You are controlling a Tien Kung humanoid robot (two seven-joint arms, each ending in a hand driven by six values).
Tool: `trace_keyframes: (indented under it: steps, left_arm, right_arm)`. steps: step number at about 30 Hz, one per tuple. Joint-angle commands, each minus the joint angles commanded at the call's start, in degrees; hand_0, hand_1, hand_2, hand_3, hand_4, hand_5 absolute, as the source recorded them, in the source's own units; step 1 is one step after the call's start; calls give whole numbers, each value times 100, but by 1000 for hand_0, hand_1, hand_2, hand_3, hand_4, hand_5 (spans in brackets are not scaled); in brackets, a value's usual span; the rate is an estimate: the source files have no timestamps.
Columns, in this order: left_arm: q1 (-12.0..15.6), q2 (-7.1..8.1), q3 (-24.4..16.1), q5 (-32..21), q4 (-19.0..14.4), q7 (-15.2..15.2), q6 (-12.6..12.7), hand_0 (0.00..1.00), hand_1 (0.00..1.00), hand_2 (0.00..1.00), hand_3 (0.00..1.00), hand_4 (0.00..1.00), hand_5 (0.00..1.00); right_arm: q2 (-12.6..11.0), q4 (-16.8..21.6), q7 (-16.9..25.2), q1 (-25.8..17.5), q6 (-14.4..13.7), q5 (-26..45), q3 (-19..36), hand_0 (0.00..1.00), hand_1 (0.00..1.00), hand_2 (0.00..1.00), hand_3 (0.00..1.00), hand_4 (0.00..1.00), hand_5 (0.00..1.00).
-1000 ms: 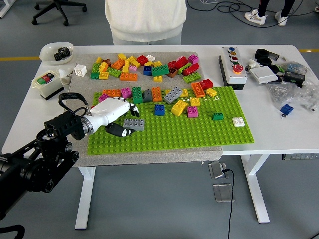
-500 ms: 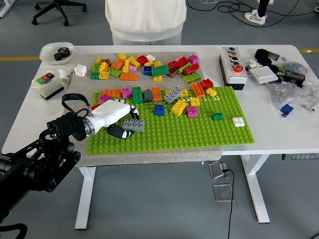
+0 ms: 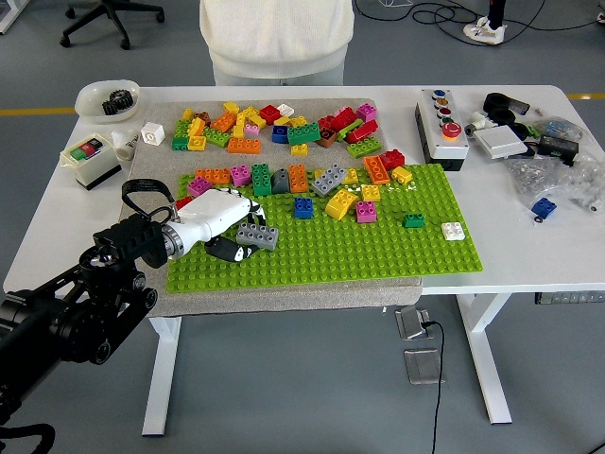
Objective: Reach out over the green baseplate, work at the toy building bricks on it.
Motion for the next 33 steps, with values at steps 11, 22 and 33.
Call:
trace_keyframes:
  steps: [11, 22, 33]
  left_arm:
    - [34, -18, -168, 0, -160, 121, -85, 669, 573, 508, 520, 435, 245]
    - [175, 30, -479, 0, -619, 290, -399, 668, 573, 513, 526, 459, 222]
    - [527, 85, -632, 0, -1212, 477, -663, 669, 575, 515, 530, 467, 218]
  right_arm:
    - [1, 0, -1, -7, -4, 8, 4, 729, 610, 614, 517, 707, 522]
    - [-16, 0, 4, 4, -9, 13, 37, 729, 609, 614, 517, 709, 524]
    - [-29, 0, 5, 4, -19, 31, 66, 730, 609, 614, 517, 709, 524]
